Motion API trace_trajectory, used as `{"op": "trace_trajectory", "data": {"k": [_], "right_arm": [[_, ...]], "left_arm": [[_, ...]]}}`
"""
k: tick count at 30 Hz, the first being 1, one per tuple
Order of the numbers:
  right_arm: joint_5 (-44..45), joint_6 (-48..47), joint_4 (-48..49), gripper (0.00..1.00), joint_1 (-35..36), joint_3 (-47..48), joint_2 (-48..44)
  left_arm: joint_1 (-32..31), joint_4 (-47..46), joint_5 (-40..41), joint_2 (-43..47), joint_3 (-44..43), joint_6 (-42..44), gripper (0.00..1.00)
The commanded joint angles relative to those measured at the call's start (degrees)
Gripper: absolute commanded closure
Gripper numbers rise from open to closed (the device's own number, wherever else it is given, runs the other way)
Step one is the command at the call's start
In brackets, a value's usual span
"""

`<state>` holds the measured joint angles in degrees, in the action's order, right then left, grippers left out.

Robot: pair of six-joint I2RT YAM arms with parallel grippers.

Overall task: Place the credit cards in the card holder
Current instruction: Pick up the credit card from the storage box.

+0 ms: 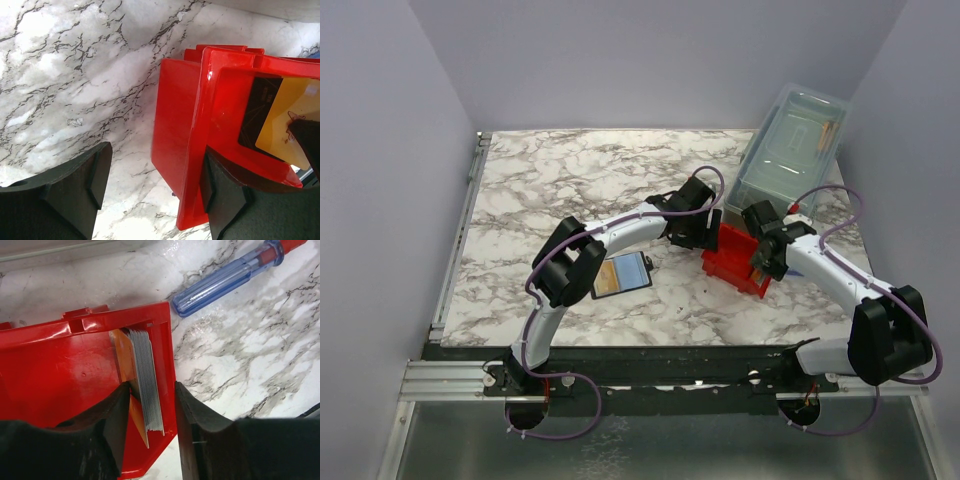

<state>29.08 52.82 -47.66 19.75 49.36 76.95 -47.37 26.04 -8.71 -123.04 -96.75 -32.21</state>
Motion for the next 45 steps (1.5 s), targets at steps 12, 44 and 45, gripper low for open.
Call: {"op": "trace_trajectory", "data": {"k": [12, 44, 45], "right_arm": [[0.61, -2.6, -2.18, 0.83, -2.05, -0.17, 0.13], [0.22, -10.98, 3.2, 1.0, -2.42, 4.45, -5.1], [0.04, -11.74, 3.55, 1.0, -2.42, 4.47, -5.62]], "left_arm": [[0.72, 1.92, 0.71, -1.22, -1.07, 1.09, 0.28], [1.27, 5.74, -4.78, 1.33, -4.1, -0.15, 0.05], [1.6, 6.2, -5.19, 1.98, -4.07, -0.14, 0.04]]}}
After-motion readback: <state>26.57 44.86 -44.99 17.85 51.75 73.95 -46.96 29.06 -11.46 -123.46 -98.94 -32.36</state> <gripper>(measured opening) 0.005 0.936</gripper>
